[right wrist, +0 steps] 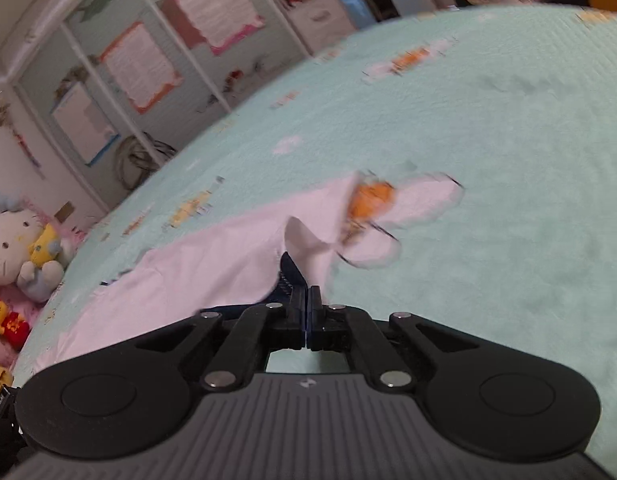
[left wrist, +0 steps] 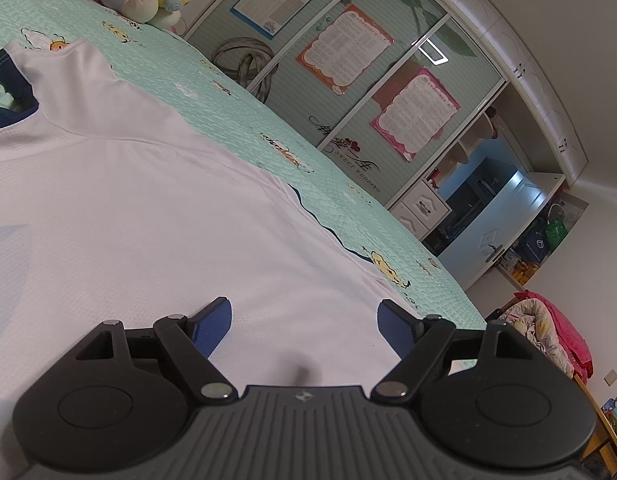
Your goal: Fold clothes
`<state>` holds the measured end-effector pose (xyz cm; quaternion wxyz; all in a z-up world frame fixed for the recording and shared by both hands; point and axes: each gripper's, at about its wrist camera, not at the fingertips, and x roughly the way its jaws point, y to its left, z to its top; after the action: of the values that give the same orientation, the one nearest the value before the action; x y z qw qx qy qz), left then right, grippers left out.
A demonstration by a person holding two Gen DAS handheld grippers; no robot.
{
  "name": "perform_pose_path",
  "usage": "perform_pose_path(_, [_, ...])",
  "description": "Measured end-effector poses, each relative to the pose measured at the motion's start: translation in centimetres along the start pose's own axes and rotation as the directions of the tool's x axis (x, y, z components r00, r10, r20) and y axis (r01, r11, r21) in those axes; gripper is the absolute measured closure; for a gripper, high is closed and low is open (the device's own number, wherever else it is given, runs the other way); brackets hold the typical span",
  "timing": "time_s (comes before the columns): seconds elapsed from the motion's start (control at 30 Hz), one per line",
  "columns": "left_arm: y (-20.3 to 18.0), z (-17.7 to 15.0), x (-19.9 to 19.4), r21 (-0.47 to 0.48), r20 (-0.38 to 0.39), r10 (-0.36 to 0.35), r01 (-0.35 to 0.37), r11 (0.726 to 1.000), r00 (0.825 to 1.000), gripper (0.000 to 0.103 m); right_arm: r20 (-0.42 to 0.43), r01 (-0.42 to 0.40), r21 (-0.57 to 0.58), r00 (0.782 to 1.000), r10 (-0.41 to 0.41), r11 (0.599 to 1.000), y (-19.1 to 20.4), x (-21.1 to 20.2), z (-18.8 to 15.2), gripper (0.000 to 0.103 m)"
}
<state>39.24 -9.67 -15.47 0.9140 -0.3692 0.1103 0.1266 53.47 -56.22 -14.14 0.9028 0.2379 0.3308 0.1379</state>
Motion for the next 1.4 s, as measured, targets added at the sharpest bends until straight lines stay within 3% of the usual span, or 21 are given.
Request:
perform_pose_path(0.33, [0.0,0.0,-0.1,-0.001,0.001,-0.001,0.001,1.000,1.000,0.019,-0.032,0.053,0.049,0.998,-0.052,0.997,0.1,-0.7,-0.2,0.103])
perform_pose_path(0.4, [0.1,0.0,-0.1,-0.002,0.001,-0.002,0.002,1.000,1.000,0.019,-0.028,0.125,0.068,0.992,-0.124,0.990,0.7,-1.3,-0.2,0.103])
perform_pose_path(0.47, [0.1,0.0,-0.1,-0.003,0.001,-0.003,0.003,1.000,1.000,0.019,0.006,0.235,0.064,0.972,-0.236,0.970,2.0,-2.0,-0.1,0.098])
perform_pose_path(0.53, [0.1,0.0,0.0,-0.003,0.001,-0.003,0.003,1.000,1.000,0.019,0.071,0.275,0.007,0.959,-0.274,0.962,5.0,-2.1,-0.1,0.097])
perform_pose_path(0.67, [0.1,0.1,0.0,-0.002,0.000,0.000,0.000,1.000,1.000,0.019,0.081,0.036,-0.033,0.996,-0.033,0.999,11.5,0.5,0.0,0.097])
perform_pose_path(0.73, [0.1,0.1,-0.1,-0.001,0.000,0.001,-0.001,1.000,1.000,0.019,0.008,-0.100,-0.004,0.995,0.100,0.995,14.2,3.8,-0.1,0.097])
perform_pose_path(0.8, [0.1,0.0,-0.1,-0.002,0.001,-0.001,0.001,1.000,1.000,0.019,-0.069,-0.201,0.042,0.977,0.204,0.979,16.2,7.9,0.0,0.097])
perform_pose_path(0.9, [0.2,0.0,-0.1,-0.007,0.003,-0.004,0.004,1.000,1.000,0.019,-0.083,-0.188,0.015,0.979,0.189,0.982,18.4,12.8,0.8,0.097])
perform_pose_path(0.97, [0.3,0.1,0.0,-0.010,0.004,-0.006,0.006,1.000,1.000,0.019,-0.099,-0.194,-0.077,0.977,0.186,0.978,19.5,15.5,2.0,0.096])
perform_pose_path(1.07, [0.3,0.2,0.0,-0.012,0.005,-0.008,0.008,1.000,1.000,0.019,-0.126,-0.193,-0.238,0.978,0.167,0.952,21.2,19.1,3.7,0.072])
perform_pose_path(1.13, [0.3,0.2,0.0,-0.013,0.006,-0.008,0.008,1.000,1.000,0.019,-0.141,-0.157,-0.358,0.983,0.113,0.920,22.5,20.9,4.3,0.068])
perform_pose_path(1.4, [0.4,0.2,0.0,-0.017,0.007,-0.011,0.011,1.000,1.000,0.019,-0.220,-0.201,-0.384,0.968,0.122,0.901,25.1,25.3,6.4,0.065])
